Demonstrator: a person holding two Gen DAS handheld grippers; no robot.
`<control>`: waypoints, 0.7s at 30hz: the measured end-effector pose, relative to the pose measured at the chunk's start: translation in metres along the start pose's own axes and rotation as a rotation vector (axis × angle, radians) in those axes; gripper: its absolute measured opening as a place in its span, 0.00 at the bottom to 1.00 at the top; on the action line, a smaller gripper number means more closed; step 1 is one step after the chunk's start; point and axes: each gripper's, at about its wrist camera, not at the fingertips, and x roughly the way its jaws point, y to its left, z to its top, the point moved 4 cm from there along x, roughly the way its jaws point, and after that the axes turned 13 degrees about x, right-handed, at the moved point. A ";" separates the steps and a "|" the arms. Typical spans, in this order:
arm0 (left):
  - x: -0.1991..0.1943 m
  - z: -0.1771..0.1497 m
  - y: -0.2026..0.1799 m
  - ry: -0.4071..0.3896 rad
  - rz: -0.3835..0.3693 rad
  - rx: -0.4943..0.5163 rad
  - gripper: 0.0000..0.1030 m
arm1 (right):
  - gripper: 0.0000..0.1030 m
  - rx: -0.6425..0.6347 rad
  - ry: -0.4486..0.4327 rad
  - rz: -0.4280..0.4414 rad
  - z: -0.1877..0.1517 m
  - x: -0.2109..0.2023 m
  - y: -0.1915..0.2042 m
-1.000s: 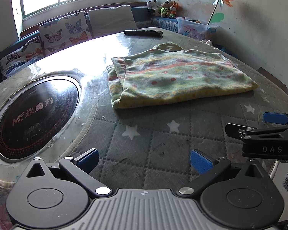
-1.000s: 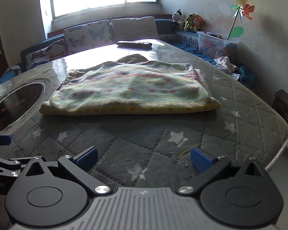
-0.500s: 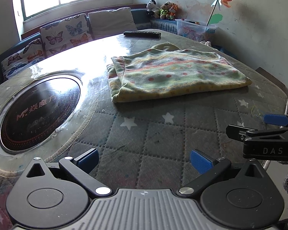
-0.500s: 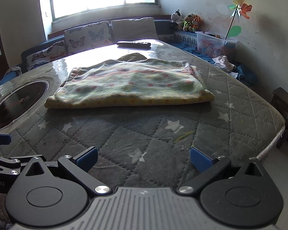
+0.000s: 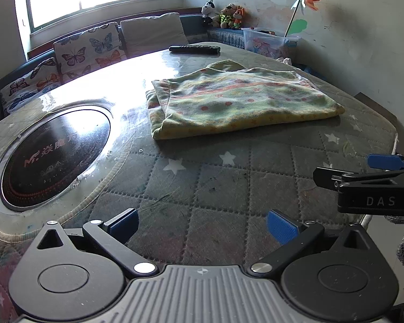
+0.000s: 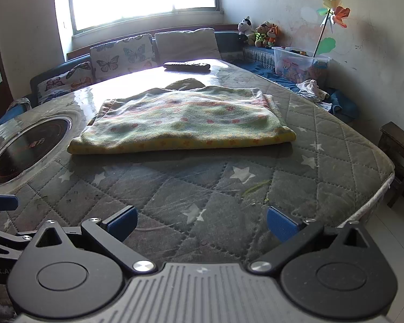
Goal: Fold clothes
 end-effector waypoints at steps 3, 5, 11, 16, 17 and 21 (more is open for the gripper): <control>0.000 0.001 0.001 -0.002 0.000 -0.003 1.00 | 1.00 -0.003 0.000 -0.001 0.001 0.000 0.001; 0.000 0.001 0.002 -0.004 -0.001 -0.004 1.00 | 1.00 -0.004 -0.001 -0.001 0.001 0.000 0.002; 0.006 0.005 0.007 0.006 0.000 -0.005 1.00 | 1.00 -0.006 0.001 -0.005 0.005 0.006 0.005; 0.011 0.011 0.013 0.009 0.002 -0.007 1.00 | 1.00 -0.005 0.001 -0.003 0.012 0.012 0.007; 0.012 0.013 0.015 0.011 0.003 -0.008 1.00 | 1.00 -0.005 0.001 -0.004 0.013 0.014 0.008; 0.018 0.019 0.020 0.016 0.005 -0.007 1.00 | 1.00 -0.005 0.007 -0.008 0.019 0.023 0.010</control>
